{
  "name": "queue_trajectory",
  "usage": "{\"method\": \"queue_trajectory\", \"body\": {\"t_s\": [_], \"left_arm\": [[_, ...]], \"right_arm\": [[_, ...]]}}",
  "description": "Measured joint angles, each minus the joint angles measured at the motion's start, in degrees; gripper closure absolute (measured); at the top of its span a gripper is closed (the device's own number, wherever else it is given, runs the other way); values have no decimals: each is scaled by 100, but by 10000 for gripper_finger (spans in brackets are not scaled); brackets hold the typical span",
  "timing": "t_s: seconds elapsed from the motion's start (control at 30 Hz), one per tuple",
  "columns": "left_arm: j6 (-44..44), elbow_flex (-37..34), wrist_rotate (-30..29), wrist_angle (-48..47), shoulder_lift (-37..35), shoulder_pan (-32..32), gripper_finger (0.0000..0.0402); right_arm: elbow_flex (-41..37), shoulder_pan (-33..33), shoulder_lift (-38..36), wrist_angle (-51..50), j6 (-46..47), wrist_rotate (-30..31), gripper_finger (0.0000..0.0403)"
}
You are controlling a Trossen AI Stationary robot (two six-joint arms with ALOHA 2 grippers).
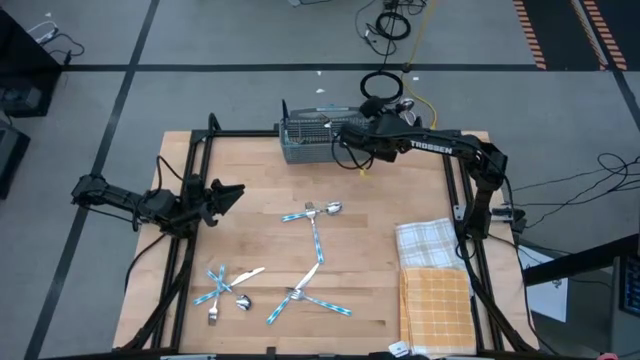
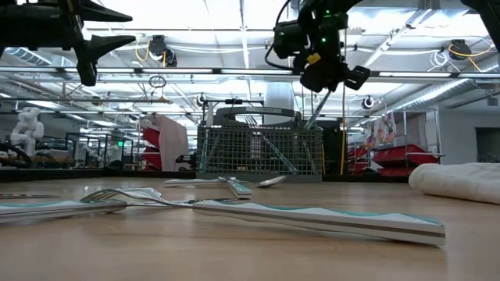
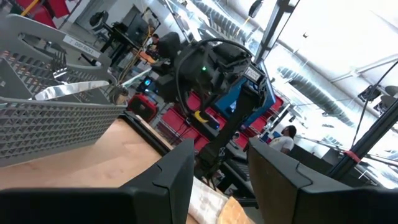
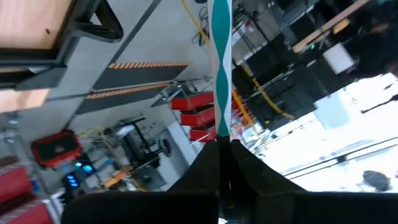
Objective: Sort silverware
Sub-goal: Put the spoon into the silverware rack
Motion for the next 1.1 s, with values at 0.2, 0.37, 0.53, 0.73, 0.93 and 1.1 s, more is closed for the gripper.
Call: {"method": "queue_trajectory", "body": {"t_s": [0.2, 0.37, 0.53, 0.73, 0.93, 1.1], "left_arm": [[-2, 0, 2, 0, 0, 0, 249], [0, 0, 2, -55, 0, 0, 249], [-2, -1, 2, -102, 0, 1, 249], [-39, -2, 9, -50, 0, 0, 249], [-28, -2, 74, 607, 0, 2, 249], [139, -4, 286, 1177, 0, 1, 249]], "right_arm": [[0, -2, 0, 266, -934, -43, 403], [0, -7, 0, 185, -939, -46, 403], [0, -7, 0, 168, -987, -31, 403], [0, -49, 6, 252, -1171, -34, 403], [0, -100, 317, 964, -1717, 258, 403], [-3, -100, 642, 1206, -1898, 356, 403]]}}
